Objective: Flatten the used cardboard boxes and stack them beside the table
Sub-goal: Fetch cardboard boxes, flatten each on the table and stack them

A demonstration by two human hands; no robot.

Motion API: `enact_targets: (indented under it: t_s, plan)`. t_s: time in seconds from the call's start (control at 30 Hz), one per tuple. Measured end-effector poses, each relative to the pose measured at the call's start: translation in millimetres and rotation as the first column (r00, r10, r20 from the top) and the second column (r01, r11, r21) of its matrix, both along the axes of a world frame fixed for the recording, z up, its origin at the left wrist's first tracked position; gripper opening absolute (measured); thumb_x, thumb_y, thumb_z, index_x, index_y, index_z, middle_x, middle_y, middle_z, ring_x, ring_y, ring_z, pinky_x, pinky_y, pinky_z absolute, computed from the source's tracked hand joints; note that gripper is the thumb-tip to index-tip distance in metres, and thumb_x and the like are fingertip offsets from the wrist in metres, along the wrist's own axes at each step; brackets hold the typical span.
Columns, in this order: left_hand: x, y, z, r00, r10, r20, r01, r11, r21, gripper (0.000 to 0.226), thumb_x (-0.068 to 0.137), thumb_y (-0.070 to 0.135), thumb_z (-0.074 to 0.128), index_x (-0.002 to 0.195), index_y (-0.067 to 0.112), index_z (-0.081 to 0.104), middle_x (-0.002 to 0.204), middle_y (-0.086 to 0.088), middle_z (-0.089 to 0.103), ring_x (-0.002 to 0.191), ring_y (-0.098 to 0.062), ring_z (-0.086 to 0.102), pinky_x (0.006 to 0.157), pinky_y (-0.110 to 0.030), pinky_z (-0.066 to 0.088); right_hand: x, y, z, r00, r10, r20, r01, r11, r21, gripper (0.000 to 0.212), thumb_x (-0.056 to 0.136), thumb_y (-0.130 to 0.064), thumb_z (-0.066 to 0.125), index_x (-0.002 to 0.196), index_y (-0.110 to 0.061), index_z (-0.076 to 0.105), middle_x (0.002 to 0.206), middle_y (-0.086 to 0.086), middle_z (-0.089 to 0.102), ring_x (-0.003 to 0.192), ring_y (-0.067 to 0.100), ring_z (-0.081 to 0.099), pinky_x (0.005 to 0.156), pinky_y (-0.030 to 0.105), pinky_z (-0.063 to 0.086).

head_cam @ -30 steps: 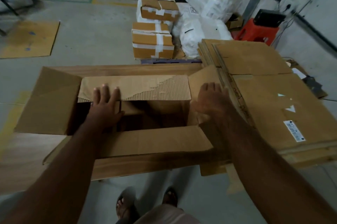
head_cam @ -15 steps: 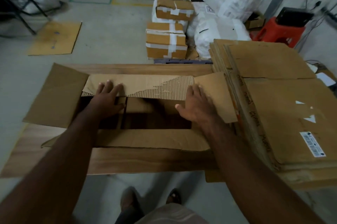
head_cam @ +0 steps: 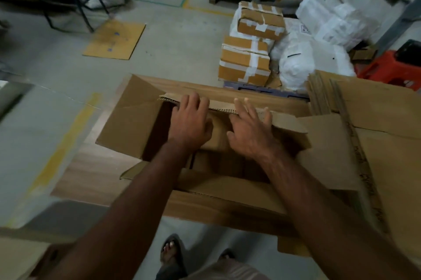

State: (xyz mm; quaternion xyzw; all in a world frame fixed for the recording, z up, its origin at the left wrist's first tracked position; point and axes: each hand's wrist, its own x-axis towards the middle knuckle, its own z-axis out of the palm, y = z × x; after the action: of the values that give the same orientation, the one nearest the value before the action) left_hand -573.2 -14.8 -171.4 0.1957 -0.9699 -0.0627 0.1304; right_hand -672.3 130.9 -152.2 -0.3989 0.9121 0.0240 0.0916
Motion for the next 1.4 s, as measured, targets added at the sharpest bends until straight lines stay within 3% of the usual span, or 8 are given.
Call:
enact_targets:
  t_s: [0.13, 0.27, 0.53, 0.87, 1.03, 1.13, 1.27, 1.4]
  plan:
    - [-4, 9, -1, 0.982, -0.187, 0.026, 0.185, 0.982, 0.040, 0.051, 0.092, 0.057, 0.052, 0.130, 0.023, 0.048, 0.132, -0.003, 0.044, 0.118, -0.023, 0.043, 0.091, -0.042, 0.049, -24, -34, 22, 0.988, -0.149, -0.023, 0.147, 0.986, -0.084, 0.069, 0.095, -0.024, 0.054, 0.158, -0.017, 0.027, 0.171, 0.003, 0.009, 0.158, 0.024, -0.001, 0.120, 0.069, -0.001]
    - [-4, 19, -13, 0.726, -0.489, 0.484, 0.126, 0.786, 0.605, 0.073, 0.091, 0.081, 0.038, 0.132, 0.025, 0.063, 0.131, 0.001, 0.062, 0.115, -0.020, 0.059, 0.098, -0.045, 0.051, -53, -72, 24, 0.972, -0.224, -0.066, 0.219, 0.973, -0.069, 0.076, 0.093, -0.014, 0.052, 0.161, -0.014, 0.018, 0.171, 0.005, 0.009, 0.158, 0.024, 0.001, 0.120, 0.068, 0.002]
    - [-1, 20, -36, 0.572, -0.606, 0.553, 0.374, 0.793, 0.482, 0.061, 0.093, 0.079, 0.034, 0.070, 0.027, 0.055, 0.076, 0.004, 0.053, 0.079, -0.019, 0.057, 0.086, -0.041, 0.053, -126, -109, -8, 0.946, -0.319, 0.062, 0.321, 0.947, -0.022, 0.078, 0.096, -0.025, 0.069, 0.157, -0.015, 0.022, 0.167, 0.007, 0.016, 0.156, 0.030, 0.007, 0.114, 0.066, 0.031]
    - [-2, 20, 3, 0.571, -0.685, 0.454, 0.154, 0.632, 0.760, 0.083, 0.069, 0.100, 0.041, 0.103, 0.033, 0.076, 0.108, 0.012, 0.071, 0.102, -0.012, 0.066, 0.097, -0.045, 0.053, -92, -92, -8, 0.938, -0.346, 0.010, 0.342, 0.924, -0.168, 0.085, 0.097, -0.015, 0.063, 0.162, -0.018, 0.008, 0.172, 0.005, 0.000, 0.158, 0.028, -0.003, 0.123, 0.061, 0.020]
    - [-1, 26, 56, 0.414, -0.753, 0.512, 0.303, 0.645, 0.702, 0.068, 0.075, 0.067, 0.077, 0.129, 0.028, 0.063, 0.127, 0.011, 0.062, 0.120, -0.013, 0.057, 0.099, -0.030, 0.047, -52, -62, 31, 0.936, -0.326, 0.130, 0.349, 0.904, -0.246, 0.077, 0.101, -0.030, 0.057, 0.163, -0.016, 0.014, 0.172, 0.008, 0.004, 0.158, 0.028, 0.003, 0.125, 0.055, 0.020]
    - [-8, 31, 59, 0.478, -0.677, 0.559, 0.477, 0.735, 0.482, 0.023, 0.089, 0.035, 0.074, 0.108, 0.022, 0.067, 0.105, 0.004, 0.066, 0.105, -0.020, 0.063, 0.081, -0.029, 0.049, -21, -34, 60, 0.928, -0.275, 0.251, 0.347, 0.884, -0.313, 0.068, 0.103, -0.037, 0.058, 0.160, -0.015, 0.029, 0.169, 0.008, 0.021, 0.154, 0.028, 0.021, 0.123, 0.045, 0.026]
    - [-16, 28, 65, 0.630, -0.519, 0.578, 0.392, 0.855, 0.340, 0.042, 0.092, 0.036, 0.071, 0.130, 0.021, 0.063, 0.116, -0.002, 0.068, 0.104, -0.022, 0.065, 0.092, -0.042, 0.057, 30, 9, 69, 0.899, -0.251, 0.358, 0.393, 0.823, -0.411, 0.047, 0.106, -0.041, 0.051, 0.146, -0.017, 0.052, 0.148, 0.005, 0.054, 0.133, 0.024, 0.051, 0.110, 0.038, 0.041]
    - [7, 25, 65, 0.778, -0.384, 0.497, 0.358, 0.922, 0.151, 0.047, 0.089, 0.050, 0.071, 0.128, 0.025, 0.063, 0.115, -0.003, 0.068, 0.106, -0.025, 0.065, 0.086, -0.040, 0.056, 67, 55, 42, 0.933, -0.295, 0.205, 0.355, 0.843, -0.405, 0.041, 0.103, -0.051, 0.049, 0.128, -0.022, 0.066, 0.120, -0.001, 0.071, 0.111, 0.021, 0.063, 0.104, 0.047, 0.044]
